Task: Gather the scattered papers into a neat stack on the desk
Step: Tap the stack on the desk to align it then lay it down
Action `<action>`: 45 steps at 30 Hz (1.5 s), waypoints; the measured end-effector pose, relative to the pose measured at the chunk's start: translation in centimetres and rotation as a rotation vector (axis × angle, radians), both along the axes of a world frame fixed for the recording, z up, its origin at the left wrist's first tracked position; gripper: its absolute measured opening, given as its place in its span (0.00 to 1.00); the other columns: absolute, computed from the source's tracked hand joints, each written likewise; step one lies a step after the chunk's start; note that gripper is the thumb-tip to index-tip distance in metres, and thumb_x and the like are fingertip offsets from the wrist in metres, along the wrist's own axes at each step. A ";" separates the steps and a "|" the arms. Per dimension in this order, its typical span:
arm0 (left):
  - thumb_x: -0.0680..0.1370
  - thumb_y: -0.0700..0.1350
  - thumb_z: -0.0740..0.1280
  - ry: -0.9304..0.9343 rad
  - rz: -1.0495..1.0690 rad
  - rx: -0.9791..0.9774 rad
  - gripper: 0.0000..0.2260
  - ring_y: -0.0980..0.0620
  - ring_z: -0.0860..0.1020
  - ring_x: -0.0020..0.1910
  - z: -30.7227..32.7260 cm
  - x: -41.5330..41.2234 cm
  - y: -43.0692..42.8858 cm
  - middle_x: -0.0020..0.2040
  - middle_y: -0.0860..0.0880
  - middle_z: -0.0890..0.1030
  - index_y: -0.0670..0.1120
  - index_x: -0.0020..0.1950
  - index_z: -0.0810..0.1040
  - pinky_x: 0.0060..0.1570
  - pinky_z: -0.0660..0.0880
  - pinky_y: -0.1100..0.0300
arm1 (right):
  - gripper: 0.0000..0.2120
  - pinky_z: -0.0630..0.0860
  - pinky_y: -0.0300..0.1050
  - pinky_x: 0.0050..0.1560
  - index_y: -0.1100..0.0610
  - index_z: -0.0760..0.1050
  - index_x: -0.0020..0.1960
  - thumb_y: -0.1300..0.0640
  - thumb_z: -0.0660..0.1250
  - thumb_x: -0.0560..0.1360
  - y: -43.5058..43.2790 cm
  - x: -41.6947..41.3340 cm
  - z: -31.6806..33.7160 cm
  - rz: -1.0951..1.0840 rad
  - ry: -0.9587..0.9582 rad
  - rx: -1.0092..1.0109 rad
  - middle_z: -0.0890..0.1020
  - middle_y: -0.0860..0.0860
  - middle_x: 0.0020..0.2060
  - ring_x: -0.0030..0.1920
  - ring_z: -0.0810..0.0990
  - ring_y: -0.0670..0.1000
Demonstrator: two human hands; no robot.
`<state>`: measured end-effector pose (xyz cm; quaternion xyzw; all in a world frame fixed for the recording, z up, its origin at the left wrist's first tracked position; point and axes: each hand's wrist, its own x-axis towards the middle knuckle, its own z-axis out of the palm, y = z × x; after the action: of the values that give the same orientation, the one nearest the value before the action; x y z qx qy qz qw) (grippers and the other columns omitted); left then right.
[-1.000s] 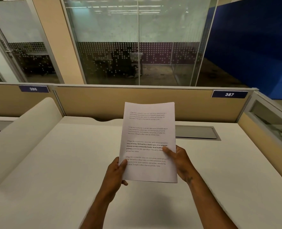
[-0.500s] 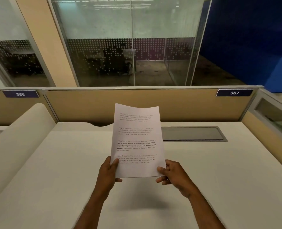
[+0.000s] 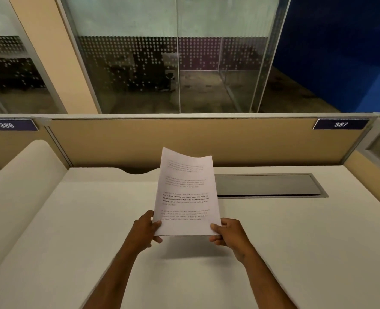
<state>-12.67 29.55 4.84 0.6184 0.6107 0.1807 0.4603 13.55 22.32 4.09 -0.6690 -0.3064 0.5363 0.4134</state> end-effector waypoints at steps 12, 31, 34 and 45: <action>0.84 0.42 0.61 0.027 0.086 -0.114 0.13 0.47 0.82 0.36 -5.7 0.9 6.8 0.60 0.40 0.82 0.40 0.68 0.72 0.26 0.74 0.61 | 0.12 0.84 0.40 0.36 0.66 0.78 0.60 0.62 0.68 0.79 6.4 -0.8 -5.6 -0.130 0.010 -0.143 0.85 0.59 0.55 0.37 0.87 0.52; 0.81 0.42 0.68 -0.053 0.434 -0.141 0.08 0.45 0.85 0.32 -8.8 1.9 7.0 0.35 0.41 0.87 0.38 0.47 0.81 0.43 0.85 0.52 | 0.06 0.84 0.50 0.42 0.62 0.79 0.40 0.65 0.76 0.71 7.9 -1.1 -7.8 -0.465 -0.138 -0.188 0.85 0.61 0.37 0.31 0.81 0.55; 0.79 0.41 0.70 -0.052 0.492 -0.115 0.07 0.43 0.87 0.37 -8.9 1.9 6.5 0.34 0.44 0.87 0.40 0.44 0.82 0.51 0.84 0.46 | 0.10 0.82 0.44 0.36 0.59 0.78 0.35 0.65 0.76 0.71 7.6 -1.3 -8.2 -0.503 -0.140 -0.165 0.83 0.58 0.33 0.30 0.81 0.54; 0.79 0.45 0.70 0.052 0.488 -0.041 0.07 0.45 0.85 0.43 -8.4 1.5 5.7 0.32 0.49 0.86 0.46 0.45 0.87 0.48 0.76 0.54 | 0.08 0.82 0.57 0.55 0.64 0.85 0.53 0.63 0.71 0.75 7.8 -3.1 -8.5 -0.487 -0.364 -0.140 0.88 0.60 0.48 0.49 0.86 0.61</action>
<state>-11.16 35.30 -3.61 0.4473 0.7573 0.2582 0.3996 10.45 30.13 -4.40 -0.8346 -0.1686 0.3126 0.4211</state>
